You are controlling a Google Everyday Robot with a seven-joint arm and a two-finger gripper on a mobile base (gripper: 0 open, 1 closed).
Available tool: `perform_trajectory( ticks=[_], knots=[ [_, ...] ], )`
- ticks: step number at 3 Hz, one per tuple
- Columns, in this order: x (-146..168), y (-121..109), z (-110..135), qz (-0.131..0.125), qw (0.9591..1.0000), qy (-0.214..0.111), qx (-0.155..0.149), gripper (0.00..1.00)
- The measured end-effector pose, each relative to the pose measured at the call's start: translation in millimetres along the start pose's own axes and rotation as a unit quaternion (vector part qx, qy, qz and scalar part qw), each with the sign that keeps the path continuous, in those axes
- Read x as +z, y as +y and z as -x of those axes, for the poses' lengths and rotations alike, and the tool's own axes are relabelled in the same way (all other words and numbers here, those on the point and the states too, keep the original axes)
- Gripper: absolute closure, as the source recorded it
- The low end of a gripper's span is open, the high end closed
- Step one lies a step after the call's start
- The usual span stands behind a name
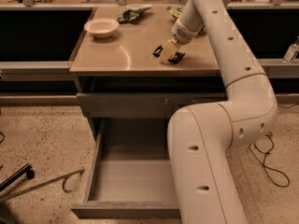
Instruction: Place rxbar chocolate into middle drawer
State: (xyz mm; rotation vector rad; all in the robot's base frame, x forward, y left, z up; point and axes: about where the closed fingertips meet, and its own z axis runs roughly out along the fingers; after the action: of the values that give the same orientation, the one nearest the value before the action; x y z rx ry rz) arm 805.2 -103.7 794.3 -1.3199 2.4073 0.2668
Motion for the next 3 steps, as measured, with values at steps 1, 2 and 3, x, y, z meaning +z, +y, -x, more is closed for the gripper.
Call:
perform_trajectory(
  ticks=[1,2,3],
  knots=[
    [-0.4,0.0,0.2,0.0,1.0,0.0,0.0,1.0],
    [-23.4,9.4,7.5,-0.001,1.0,0.0,0.0,1.0],
    [-22.8,7.5,11.4,-0.003,0.9999,-0.009,-0.001,1.0]
  ],
)
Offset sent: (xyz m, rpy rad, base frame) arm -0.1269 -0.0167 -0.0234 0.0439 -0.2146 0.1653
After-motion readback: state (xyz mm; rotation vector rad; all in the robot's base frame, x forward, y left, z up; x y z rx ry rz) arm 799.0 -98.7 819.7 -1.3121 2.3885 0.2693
